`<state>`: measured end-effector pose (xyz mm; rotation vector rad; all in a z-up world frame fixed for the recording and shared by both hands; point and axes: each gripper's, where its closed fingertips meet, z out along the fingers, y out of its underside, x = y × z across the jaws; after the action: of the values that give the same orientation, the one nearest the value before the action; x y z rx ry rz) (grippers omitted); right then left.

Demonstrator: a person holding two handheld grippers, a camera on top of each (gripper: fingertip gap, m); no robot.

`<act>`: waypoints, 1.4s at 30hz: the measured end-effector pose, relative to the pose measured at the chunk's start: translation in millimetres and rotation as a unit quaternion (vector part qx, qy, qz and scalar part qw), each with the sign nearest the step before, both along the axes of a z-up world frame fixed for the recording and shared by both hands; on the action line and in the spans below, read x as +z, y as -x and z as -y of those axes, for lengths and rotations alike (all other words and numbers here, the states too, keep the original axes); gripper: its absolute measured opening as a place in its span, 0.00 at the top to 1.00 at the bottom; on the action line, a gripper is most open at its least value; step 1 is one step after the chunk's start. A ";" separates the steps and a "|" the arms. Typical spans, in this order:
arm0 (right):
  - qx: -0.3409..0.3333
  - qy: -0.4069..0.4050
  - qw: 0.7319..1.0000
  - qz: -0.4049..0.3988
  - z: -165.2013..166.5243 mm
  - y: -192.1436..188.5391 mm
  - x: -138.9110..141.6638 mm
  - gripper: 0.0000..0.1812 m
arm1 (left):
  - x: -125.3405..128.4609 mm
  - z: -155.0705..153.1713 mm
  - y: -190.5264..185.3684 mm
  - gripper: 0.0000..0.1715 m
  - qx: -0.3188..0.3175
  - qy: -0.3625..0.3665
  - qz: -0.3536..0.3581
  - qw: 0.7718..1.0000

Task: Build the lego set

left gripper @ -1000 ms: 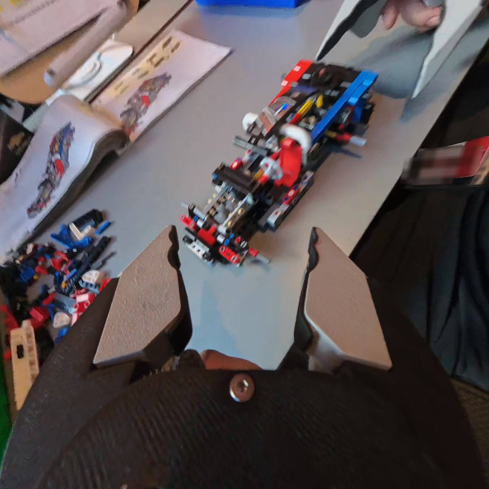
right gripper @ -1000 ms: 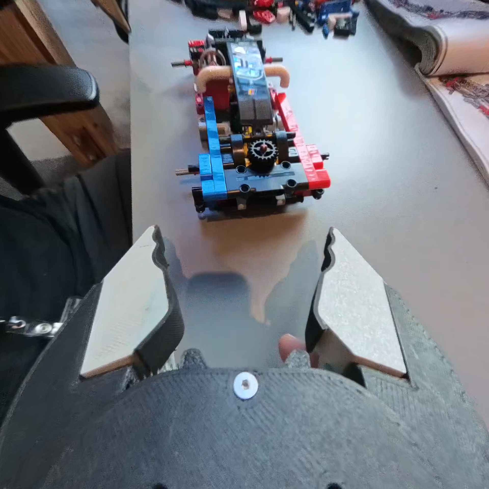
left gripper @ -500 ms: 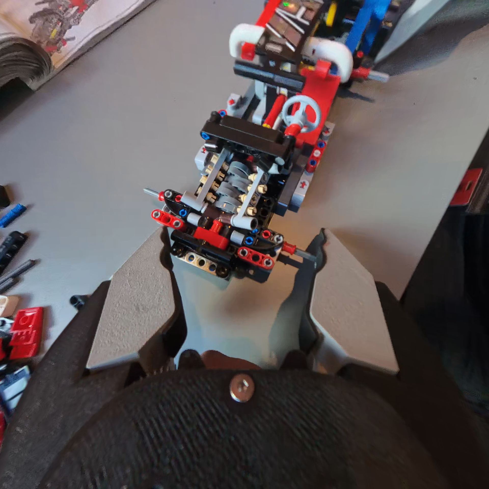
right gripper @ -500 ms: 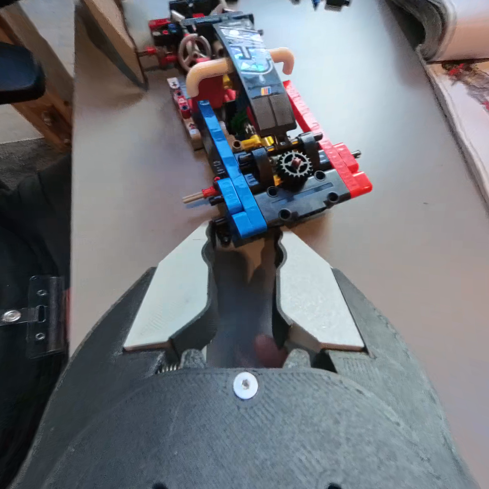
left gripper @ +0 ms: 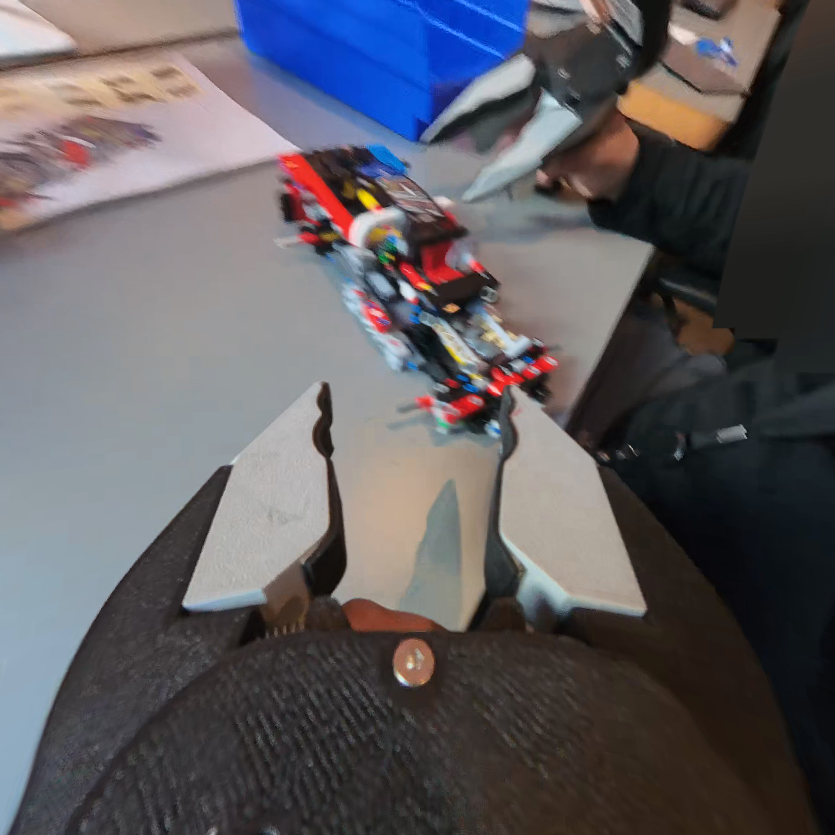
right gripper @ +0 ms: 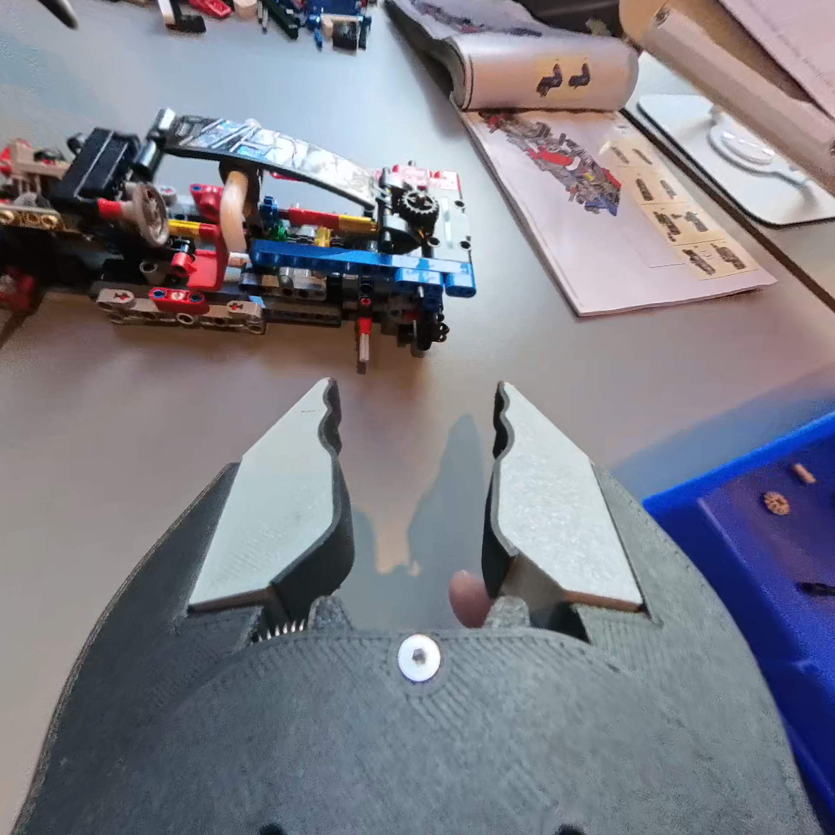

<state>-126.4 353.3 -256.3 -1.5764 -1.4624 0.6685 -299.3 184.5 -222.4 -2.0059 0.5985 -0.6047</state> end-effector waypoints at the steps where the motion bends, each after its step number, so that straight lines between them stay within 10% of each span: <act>1: 0.001 0.001 1.000 -0.015 -1.7 -1.4 4.7 0.64 | 5.5 -12.1 10.7 0.59 0.026 -0.008 0.003 1.000; 12: 0.010 0.030 0.996 -0.081 -6.1 -10.7 22.5 0.66 | -2.2 -96.1 39.2 0.65 0.088 -0.129 -0.078 0.985; 22: 0.012 0.071 0.988 -0.134 -15.1 -9.5 36.3 0.68 | 25.8 -103.7 53.0 0.78 0.097 -0.176 0.031 0.979; 42: 0.032 0.071 0.985 -0.153 -7.4 -7.2 42.6 0.69 | 32.8 -110.7 61.8 0.81 0.136 -0.209 0.023 0.968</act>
<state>-119.2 360.7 -213.7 -1.4599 -1.2617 1.0229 -361.1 295.2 -189.6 -1.6320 0.3759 -0.3234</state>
